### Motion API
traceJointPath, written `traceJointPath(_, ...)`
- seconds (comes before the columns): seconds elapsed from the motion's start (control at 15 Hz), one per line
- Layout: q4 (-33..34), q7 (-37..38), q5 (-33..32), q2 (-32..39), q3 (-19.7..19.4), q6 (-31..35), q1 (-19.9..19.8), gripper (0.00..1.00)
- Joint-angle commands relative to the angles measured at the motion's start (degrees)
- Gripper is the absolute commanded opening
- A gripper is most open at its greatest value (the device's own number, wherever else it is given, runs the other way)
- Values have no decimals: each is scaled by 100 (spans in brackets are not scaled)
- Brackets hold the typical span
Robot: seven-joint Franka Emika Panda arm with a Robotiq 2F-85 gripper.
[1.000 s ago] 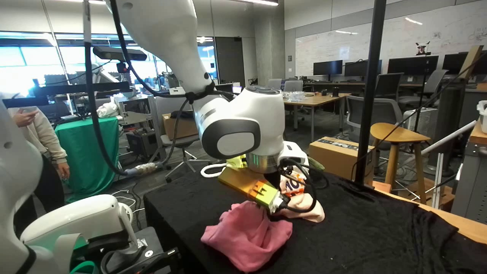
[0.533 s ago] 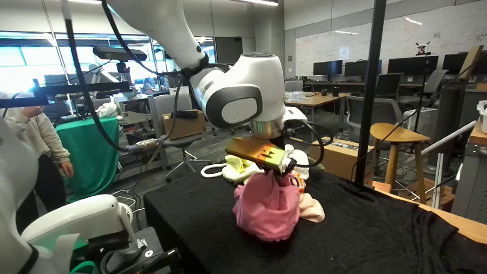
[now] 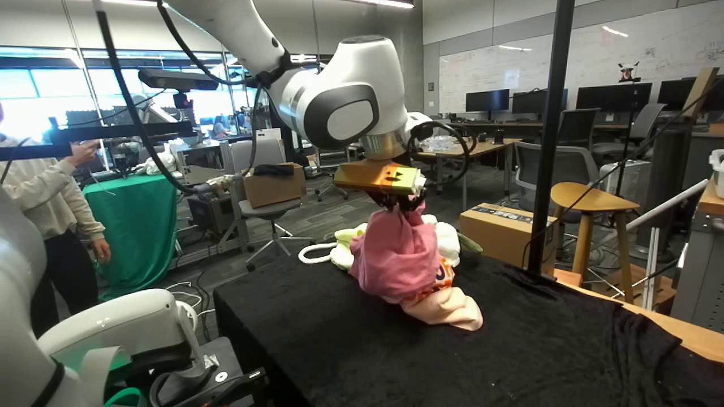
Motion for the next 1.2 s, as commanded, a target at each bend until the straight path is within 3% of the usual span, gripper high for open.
traceJointPath(0.0,477,273,-241,143,-26,-83,262,8)
traceJointPath(0.2,892,586,-383,368,41,-113,378,7)
traceJointPath(0.67,2046,1770,-1398,1207,259,-323,497,7)
traceJointPath(1.13,2895,2425,-1790,1952,543,-655,831,7)
